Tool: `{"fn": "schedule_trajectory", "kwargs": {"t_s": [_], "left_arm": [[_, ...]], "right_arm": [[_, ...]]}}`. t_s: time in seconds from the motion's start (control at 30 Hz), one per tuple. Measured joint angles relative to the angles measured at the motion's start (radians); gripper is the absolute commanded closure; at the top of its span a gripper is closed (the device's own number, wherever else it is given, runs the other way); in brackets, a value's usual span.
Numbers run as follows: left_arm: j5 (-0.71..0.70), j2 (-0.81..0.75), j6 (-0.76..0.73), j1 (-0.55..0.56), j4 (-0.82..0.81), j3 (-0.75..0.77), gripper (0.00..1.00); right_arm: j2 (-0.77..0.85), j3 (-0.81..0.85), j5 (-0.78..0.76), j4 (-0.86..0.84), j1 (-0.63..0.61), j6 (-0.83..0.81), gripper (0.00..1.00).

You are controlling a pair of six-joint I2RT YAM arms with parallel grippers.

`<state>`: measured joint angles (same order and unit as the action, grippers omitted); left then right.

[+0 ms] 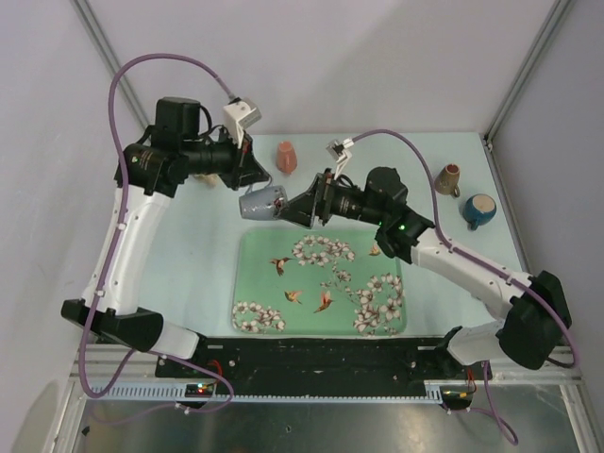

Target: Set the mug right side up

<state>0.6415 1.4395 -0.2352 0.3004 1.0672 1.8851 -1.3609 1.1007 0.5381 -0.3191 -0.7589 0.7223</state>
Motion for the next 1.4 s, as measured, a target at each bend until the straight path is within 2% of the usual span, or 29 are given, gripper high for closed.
{"fn": "schedule_trajectory", "kwargs": {"t_s": [0.03, 0.1, 0.17, 0.2, 0.23, 0.27, 0.3, 0.33, 0.37, 0.43, 0.7, 0.87, 1.03, 1.27, 1.4], "left_arm": [[0.013, 0.0, 0.004, 0.008, 0.004, 0.0, 1.0], [0.03, 0.0, 0.01, 0.022, 0.014, -0.001, 1.0], [0.048, 0.0, 0.013, 0.033, 0.019, -0.002, 1.0], [0.053, 0.0, 0.017, 0.036, 0.019, -0.002, 1.0], [0.05, 0.0, 0.014, 0.039, 0.016, -0.005, 0.98], [0.057, 0.0, 0.013, 0.038, 0.017, -0.006, 0.7], [0.065, -0.001, 0.01, 0.034, 0.016, -0.007, 0.35], [0.065, -0.002, 0.008, 0.034, 0.01, -0.008, 0.18], [0.053, -0.002, 0.016, 0.038, 0.004, -0.008, 0.09], [-0.002, -0.002, 0.036, 0.044, 0.003, -0.008, 0.02], [-0.468, -0.004, 0.033, 0.043, -0.008, -0.019, 0.0], [-0.616, -0.002, -0.021, 0.04, -0.009, -0.095, 0.0], [-0.691, 0.02, -0.064, 0.04, -0.011, -0.146, 0.0], [-0.726, 0.062, -0.089, 0.004, -0.029, -0.197, 0.02], [-0.724, 0.119, -0.15, -0.053, -0.056, -0.199, 0.05]], "right_arm": [[-0.012, 0.009, 0.006, -0.014, -0.005, 0.01, 0.27], [-0.032, 0.021, 0.022, -0.047, -0.013, 0.029, 0.45], [-0.047, 0.024, 0.036, -0.079, -0.019, 0.047, 0.77], [-0.055, 0.024, 0.046, -0.098, -0.021, 0.06, 0.88], [-0.062, 0.026, 0.066, -0.117, -0.023, 0.077, 0.94], [-0.067, 0.026, 0.077, -0.121, -0.023, 0.093, 0.97], [-0.073, 0.027, 0.101, -0.135, -0.022, 0.103, 0.99], [-0.076, 0.027, 0.116, -0.144, -0.016, 0.109, 0.99], [-0.073, 0.03, 0.114, -0.137, -0.012, 0.098, 1.0], [-0.065, 0.034, 0.079, -0.058, -0.008, 0.057, 1.0], [-0.038, 0.113, -0.448, 0.687, 0.038, -0.282, 1.0], [-0.112, 0.134, -0.65, 0.991, 0.117, -0.402, 1.0], [-0.225, 0.134, -0.699, 1.098, 0.148, -0.45, 1.0], [-0.332, 0.134, -0.718, 1.113, 0.156, -0.463, 1.0], [-0.364, 0.149, -0.718, 1.107, 0.156, -0.473, 0.87]]}}
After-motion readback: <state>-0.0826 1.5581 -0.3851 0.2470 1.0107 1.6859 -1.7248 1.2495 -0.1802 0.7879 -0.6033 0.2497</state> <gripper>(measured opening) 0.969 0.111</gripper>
